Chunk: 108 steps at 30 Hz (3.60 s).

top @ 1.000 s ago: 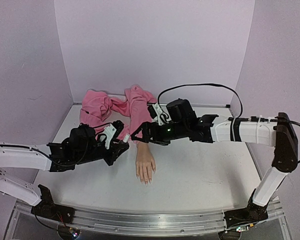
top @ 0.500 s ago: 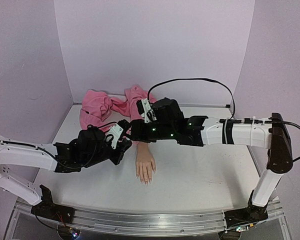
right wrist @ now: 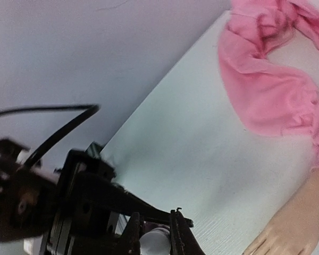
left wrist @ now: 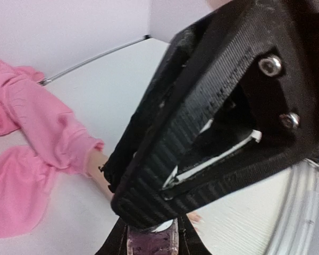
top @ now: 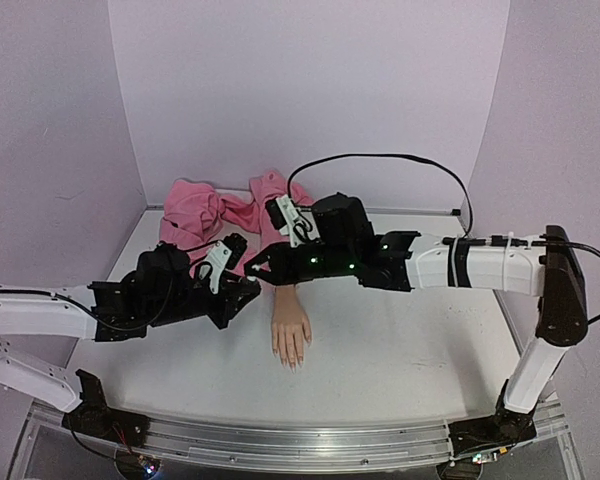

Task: Paint the nails

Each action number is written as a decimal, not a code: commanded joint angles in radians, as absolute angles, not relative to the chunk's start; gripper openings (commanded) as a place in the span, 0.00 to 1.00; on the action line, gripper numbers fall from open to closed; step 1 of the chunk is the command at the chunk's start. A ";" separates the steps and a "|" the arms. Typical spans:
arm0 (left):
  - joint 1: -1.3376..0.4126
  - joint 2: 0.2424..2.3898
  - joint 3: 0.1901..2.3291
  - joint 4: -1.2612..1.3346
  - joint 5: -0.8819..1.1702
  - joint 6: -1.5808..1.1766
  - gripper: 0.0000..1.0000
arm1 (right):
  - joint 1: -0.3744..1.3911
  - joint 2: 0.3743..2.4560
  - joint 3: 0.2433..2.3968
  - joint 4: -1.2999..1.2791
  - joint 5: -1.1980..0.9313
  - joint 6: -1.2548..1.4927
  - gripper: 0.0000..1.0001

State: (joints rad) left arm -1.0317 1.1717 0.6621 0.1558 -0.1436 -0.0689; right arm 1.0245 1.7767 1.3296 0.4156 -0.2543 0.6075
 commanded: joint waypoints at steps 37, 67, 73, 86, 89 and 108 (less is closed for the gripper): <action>-1.040 1.136 0.690 0.250 -0.318 -0.037 0.00 | 1.049 1.690 1.295 0.427 -0.025 0.771 0.84; -0.984 0.993 0.683 0.255 0.417 -0.059 0.00 | 1.027 1.698 1.281 0.582 -0.612 0.433 0.00; -0.908 0.926 0.712 0.279 1.078 -0.118 0.00 | 1.022 1.590 1.188 0.615 -1.254 0.210 0.00; -0.925 0.957 0.659 0.244 0.240 -0.055 0.00 | 0.998 1.501 1.167 0.471 -0.395 0.259 0.87; -0.985 0.964 0.644 0.238 -0.069 -0.019 0.00 | 0.975 1.499 1.177 0.395 -0.218 0.350 0.98; -1.089 1.189 0.750 0.241 -0.367 -0.002 0.00 | 1.007 1.724 1.333 0.502 -0.221 0.734 0.69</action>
